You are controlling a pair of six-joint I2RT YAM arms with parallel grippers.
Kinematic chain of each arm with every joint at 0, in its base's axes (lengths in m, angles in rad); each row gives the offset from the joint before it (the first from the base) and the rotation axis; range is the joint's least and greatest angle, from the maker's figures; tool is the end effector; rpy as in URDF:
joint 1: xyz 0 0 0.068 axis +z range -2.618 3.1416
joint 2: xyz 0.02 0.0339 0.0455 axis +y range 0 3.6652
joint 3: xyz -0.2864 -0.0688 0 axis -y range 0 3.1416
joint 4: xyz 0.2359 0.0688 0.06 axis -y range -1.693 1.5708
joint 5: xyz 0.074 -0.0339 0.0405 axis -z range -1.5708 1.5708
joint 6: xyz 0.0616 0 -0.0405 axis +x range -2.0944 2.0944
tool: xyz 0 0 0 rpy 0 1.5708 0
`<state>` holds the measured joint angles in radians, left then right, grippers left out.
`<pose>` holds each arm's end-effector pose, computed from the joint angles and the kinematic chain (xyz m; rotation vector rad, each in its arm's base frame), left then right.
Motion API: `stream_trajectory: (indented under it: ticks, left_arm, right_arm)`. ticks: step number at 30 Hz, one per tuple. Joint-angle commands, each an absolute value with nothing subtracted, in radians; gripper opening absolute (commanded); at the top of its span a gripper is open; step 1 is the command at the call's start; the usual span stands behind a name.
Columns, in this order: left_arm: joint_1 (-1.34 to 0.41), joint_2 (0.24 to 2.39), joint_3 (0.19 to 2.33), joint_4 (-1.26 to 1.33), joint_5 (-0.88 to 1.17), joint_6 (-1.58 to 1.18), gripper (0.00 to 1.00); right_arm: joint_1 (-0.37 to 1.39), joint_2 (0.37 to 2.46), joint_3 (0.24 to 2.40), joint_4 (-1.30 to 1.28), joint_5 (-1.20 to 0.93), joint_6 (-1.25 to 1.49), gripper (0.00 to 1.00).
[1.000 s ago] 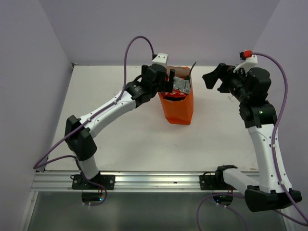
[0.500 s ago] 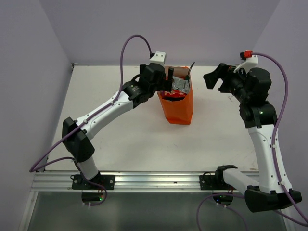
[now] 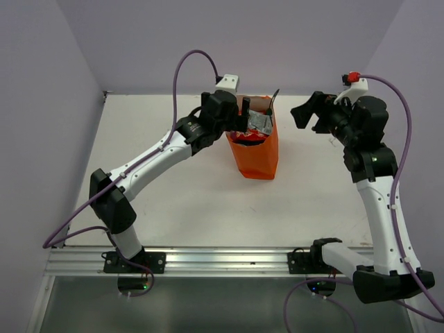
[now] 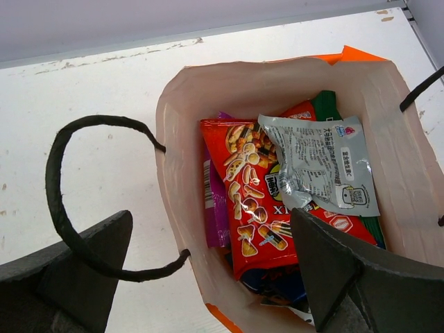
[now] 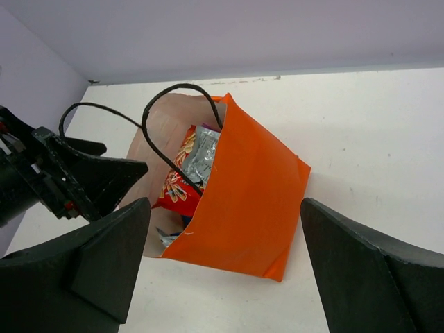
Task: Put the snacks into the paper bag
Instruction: Adjust the paper bag at the center of the board.
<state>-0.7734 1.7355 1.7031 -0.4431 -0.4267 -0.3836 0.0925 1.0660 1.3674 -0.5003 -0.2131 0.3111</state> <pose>0.3186 -0.2754 0.3888 0.1278 2.0096 -0.3036 0.2184 0.0333 0.4650 0.0393 1.7897 0.4794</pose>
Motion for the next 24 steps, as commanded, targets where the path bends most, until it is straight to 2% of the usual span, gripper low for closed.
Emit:
stream_trajectory:
  ticks: [1, 9, 18, 21, 24]
  left_arm:
    - [-0.767, 1.712, 1.703, -0.437, -0.417, -0.402, 1.0]
    - [-0.767, 1.718, 1.698, -0.433, -0.397, -0.41, 1.0]
    - [-0.767, 1.718, 1.695, -0.433, -0.396, -0.407, 1.0]
    - [-0.767, 1.721, 1.692, -0.434, -0.406, -0.402, 1.0]
    - [-0.765, 1.726, 1.694, -0.442, -0.413, -0.399, 1.0]
  right_arm:
    - [0.118, 1.101, 1.387, -0.479, -0.259, 0.321, 0.93]
    - [0.317, 1.267, 1.476, -0.543, -0.003, 0.297, 0.9]
    - [0.351, 1.457, 1.517, -0.571, 0.166, 0.344, 0.75]
    - [0.351, 1.489, 1.505, -0.56, 0.167, 0.344, 0.64]
    - [0.348, 1.496, 1.483, -0.571, 0.204, 0.344, 0.45]
